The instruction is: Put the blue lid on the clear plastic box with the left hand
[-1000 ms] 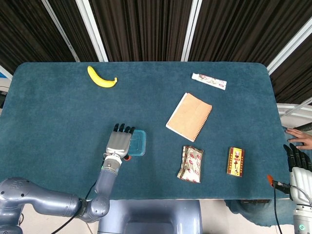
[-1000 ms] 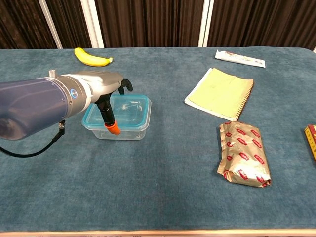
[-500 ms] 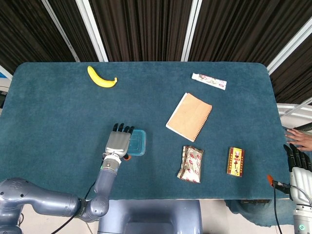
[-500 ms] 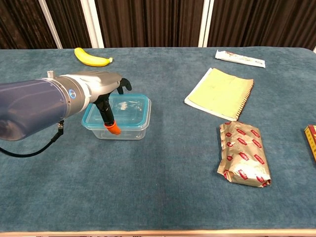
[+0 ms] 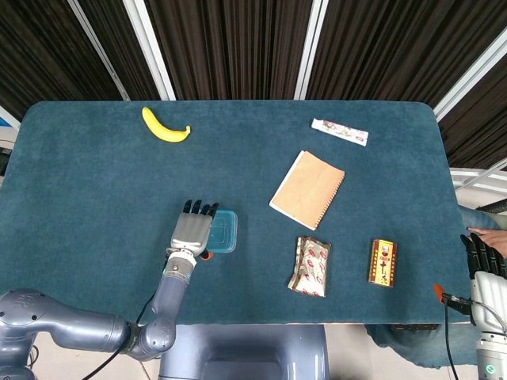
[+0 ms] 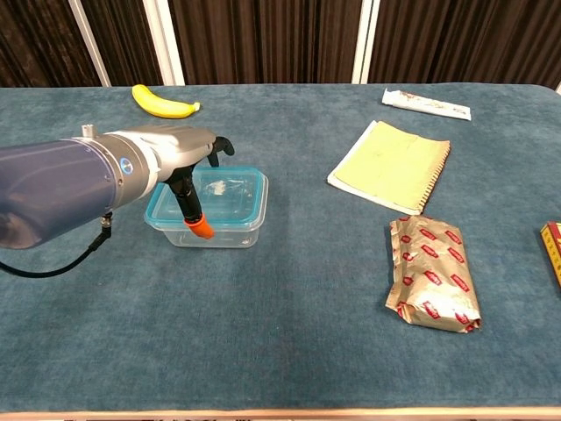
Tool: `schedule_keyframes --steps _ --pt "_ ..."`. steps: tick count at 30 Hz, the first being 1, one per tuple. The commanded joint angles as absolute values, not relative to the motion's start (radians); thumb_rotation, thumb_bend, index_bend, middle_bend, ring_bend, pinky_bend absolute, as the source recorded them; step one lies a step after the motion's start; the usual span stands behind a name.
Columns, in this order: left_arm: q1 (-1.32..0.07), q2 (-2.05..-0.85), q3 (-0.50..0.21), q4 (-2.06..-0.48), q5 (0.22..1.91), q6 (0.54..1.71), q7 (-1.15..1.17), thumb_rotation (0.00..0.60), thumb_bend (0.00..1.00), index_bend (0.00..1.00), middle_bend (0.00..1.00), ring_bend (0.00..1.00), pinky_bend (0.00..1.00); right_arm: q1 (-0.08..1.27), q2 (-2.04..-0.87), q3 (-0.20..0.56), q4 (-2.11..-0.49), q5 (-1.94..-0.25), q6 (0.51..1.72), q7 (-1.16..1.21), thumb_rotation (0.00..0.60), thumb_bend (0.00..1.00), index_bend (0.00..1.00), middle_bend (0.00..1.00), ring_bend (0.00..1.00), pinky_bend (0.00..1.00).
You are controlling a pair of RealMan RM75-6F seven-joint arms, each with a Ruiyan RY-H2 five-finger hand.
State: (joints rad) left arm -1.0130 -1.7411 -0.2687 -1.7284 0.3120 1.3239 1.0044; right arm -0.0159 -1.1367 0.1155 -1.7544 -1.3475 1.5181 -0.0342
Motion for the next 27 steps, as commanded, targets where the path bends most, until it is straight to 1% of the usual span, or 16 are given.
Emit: schedule_keyframes --steps 1,18,27 --pt "-1.014 -1.741 -0.268 -1.729 0.308 1.322 1.008 0.6 0.19 0.05 0.14 0.0 0.0 -0.016 -1.136 0.115 -1.755 -1.347 1.518 -0.034 0.6 0.27 0.04 0.0 0.0 0.0" --pt "-1.02 -1.74 -0.264 -1.732 0.309 1.324 1.023 0.6 0.15 0.04 0.11 0.0 0.0 -0.016 -1.137 0.116 -1.756 -1.345 1.518 -0.037 0.6 0.27 0.04 0.0 0.0 0.0" --pt "-1.022 -1.741 -0.262 -1.729 0.31 1.324 1.027 0.6 0.15 0.03 0.1 0.0 0.0 -0.016 -1.137 0.115 -1.757 -1.343 1.517 -0.039 0.6 0.27 0.04 0.0 0.0 0.0"
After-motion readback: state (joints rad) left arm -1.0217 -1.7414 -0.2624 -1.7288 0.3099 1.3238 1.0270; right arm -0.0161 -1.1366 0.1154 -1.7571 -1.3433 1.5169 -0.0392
